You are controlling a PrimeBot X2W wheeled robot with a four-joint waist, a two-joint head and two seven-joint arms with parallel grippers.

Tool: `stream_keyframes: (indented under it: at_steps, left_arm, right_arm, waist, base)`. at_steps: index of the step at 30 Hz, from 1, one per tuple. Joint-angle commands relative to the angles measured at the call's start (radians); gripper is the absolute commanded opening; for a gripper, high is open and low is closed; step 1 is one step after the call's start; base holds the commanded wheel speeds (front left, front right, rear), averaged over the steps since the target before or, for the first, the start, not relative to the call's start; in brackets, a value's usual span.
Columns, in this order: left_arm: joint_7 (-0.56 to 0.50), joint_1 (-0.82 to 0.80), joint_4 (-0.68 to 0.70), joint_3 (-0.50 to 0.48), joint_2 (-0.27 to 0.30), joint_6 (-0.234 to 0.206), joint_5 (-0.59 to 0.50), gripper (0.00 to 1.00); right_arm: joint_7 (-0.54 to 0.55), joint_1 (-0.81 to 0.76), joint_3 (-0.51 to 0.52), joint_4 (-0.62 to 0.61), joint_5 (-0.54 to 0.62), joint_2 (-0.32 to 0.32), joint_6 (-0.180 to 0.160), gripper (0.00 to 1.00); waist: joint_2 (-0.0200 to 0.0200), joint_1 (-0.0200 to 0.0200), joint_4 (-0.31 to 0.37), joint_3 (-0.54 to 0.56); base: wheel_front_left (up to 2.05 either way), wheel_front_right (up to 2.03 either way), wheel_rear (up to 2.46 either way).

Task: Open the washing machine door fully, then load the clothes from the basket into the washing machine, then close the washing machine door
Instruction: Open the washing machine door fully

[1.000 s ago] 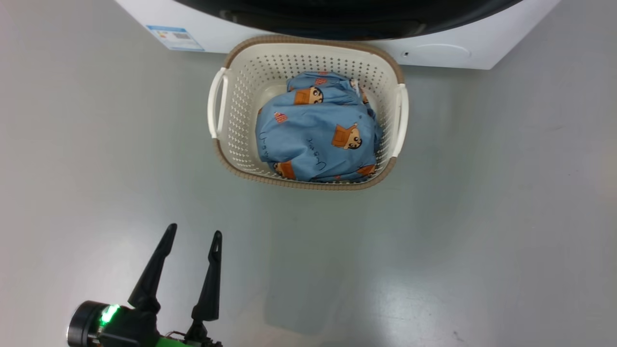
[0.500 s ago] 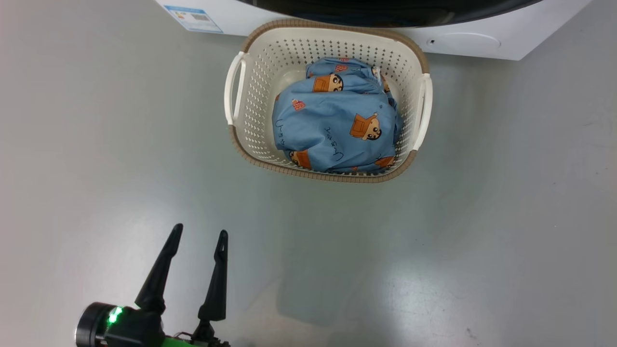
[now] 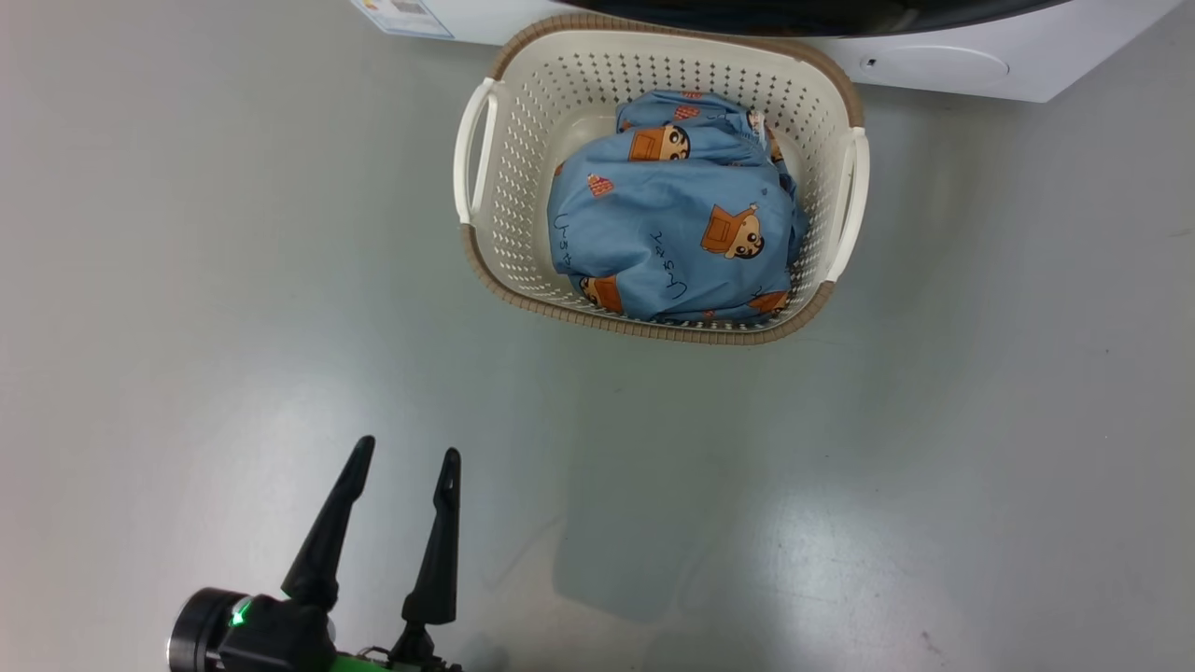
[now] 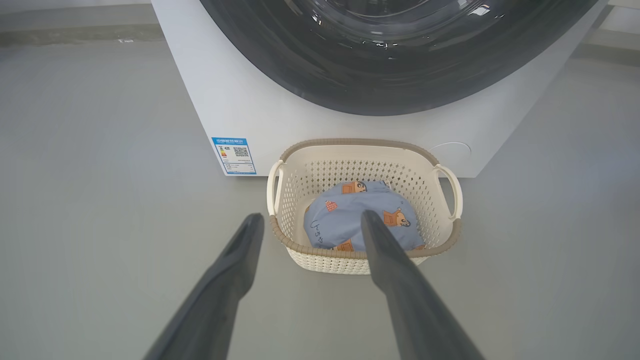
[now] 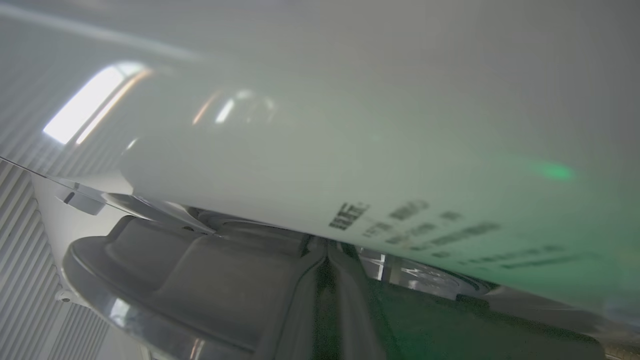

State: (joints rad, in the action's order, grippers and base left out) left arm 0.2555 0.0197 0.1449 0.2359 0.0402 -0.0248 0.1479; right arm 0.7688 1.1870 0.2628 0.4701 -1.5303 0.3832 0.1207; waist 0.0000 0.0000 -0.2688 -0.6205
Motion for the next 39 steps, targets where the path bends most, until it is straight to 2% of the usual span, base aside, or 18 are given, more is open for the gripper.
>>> stream_keyframes:
  at_steps: [1,10,17,39]
  left_arm:
    - [0.006,-0.007,0.02,-0.03,0.01,-0.013,0.013,1.0]
    - [0.006,-0.028,0.014,-0.043,0.01,-0.023,0.02,1.0]
    - [0.006,-0.055,0.007,-0.054,0.01,-0.013,0.021,1.0]
    - [0.006,-0.102,-0.045,-0.075,0.01,-0.002,0.062,1.0]
  right_arm:
    - [0.016,0.016,-0.023,-0.024,0.017,-0.007,0.01,0.0]
    - [0.03,0.005,-0.059,-0.029,0.019,-0.028,0.01,0.0]
    - [0.034,-0.049,-0.084,-0.041,0.021,-0.047,0.01,0.0]
    - [0.061,-0.285,-0.197,-0.106,0.014,-0.141,0.01,0.0]
  waist:
    - [0.0,0.0,-0.003,-0.001]
    - [0.0,0.0,0.011,0.022]
    - [0.0,0.0,0.032,0.067]
    - [0.0,0.0,0.098,0.238]
  base:
    - [0.0,0.0,0.0]
    - [0.0,0.0,0.0]
    - [0.0,0.0,0.0]
    - [0.0,0.0,0.0]
